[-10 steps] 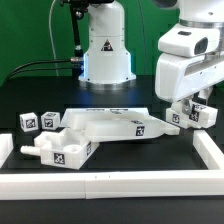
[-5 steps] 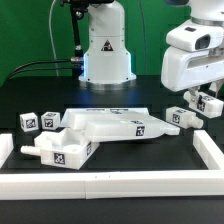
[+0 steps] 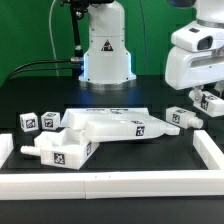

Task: Assemble chair

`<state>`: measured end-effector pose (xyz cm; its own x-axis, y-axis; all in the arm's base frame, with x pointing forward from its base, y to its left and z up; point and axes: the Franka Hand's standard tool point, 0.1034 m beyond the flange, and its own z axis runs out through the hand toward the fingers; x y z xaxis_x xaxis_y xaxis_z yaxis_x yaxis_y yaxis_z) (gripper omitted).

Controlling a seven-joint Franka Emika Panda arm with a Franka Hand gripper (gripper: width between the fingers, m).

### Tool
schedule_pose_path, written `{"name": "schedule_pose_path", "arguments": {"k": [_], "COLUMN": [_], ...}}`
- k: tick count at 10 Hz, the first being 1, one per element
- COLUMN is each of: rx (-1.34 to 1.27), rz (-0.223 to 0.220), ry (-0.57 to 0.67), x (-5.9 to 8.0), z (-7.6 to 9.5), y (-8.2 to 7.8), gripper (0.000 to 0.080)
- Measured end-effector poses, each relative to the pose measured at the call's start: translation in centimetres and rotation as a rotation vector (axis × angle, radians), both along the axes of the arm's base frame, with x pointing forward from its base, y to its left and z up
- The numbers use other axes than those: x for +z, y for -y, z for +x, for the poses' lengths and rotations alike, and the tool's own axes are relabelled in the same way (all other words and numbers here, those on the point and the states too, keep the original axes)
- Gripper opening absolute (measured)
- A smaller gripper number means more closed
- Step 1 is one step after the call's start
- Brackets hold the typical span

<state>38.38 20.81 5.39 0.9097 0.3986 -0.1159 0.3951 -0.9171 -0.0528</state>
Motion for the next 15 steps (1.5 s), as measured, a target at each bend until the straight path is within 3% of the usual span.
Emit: {"name": "schedule_pose_path", "arguments": {"k": [3,5,8,11,12,13,14,15], "rx": [0.004,0.007,0.045,0.031,0.031,0.038,0.043,0.040], "rz": [0.021,0.028,0.038,0.036,0.036,0.035,0.028,0.025], "ry": [-0.011,-0.015,-0.003,-0.004,-0.004,-0.007,-0.010,-0.006], "x": [-2.7,-3.7,-3.9,-3.6,-3.6,-3.4,-2.7,-1.9], "z": [-2.7,-2.6,-1.4,-1.1,-1.2,-1.1,-1.0,-1.0], "y": [-1.6,-0.8,1.1,1.3,1.3,1.4,1.8,1.9], "gripper": [0.0282,0.0282,0.0282,0.0282,0.0364,0.0364,0.0560,0.0622]}}
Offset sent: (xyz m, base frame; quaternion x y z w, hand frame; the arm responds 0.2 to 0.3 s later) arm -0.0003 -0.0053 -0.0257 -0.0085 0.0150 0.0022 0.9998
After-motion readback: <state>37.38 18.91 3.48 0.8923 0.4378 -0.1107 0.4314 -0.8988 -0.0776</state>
